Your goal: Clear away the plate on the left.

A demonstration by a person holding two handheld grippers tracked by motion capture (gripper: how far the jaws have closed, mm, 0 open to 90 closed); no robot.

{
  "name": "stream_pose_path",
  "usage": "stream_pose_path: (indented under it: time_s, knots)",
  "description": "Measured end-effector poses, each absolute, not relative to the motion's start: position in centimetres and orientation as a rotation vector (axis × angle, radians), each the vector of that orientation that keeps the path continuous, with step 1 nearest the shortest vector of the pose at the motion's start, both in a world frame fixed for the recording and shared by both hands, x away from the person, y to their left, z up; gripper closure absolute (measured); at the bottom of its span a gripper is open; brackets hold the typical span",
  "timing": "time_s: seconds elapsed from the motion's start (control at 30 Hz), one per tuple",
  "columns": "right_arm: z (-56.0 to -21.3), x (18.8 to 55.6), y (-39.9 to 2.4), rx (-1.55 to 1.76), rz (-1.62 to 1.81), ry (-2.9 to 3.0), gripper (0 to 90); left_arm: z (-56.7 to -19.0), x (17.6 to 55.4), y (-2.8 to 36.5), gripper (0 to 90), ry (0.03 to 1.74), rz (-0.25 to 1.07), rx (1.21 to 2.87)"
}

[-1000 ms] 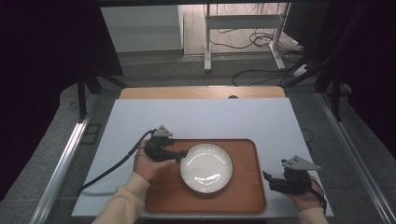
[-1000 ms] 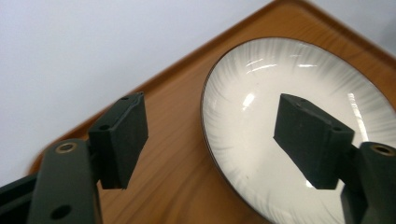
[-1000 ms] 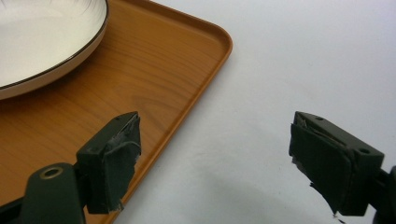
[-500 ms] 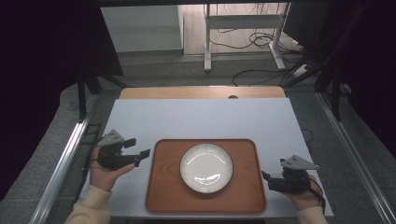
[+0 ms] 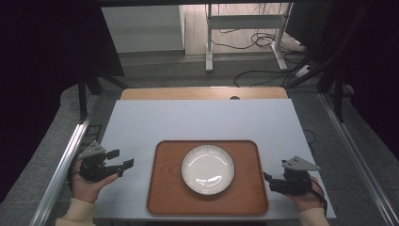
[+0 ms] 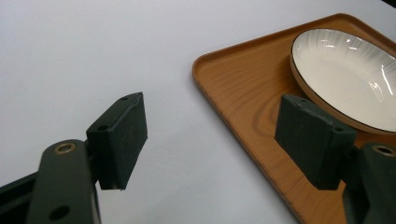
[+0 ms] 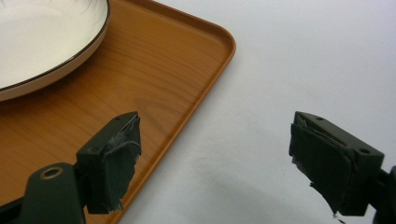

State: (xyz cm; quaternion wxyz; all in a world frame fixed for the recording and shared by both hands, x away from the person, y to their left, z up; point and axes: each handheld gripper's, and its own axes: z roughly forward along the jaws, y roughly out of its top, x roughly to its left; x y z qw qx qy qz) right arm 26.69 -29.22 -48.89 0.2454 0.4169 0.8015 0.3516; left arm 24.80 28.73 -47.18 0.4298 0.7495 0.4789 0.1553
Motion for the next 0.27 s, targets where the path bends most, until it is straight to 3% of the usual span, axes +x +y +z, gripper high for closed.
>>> stream_pose_path:
  time_s: [0.27]
  knots:
    - [-48.7,26.35,-29.65,1.146,0.975,2.163,17.2,-47.45,25.29,28.02,24.1,1.186,0.373,1.897]
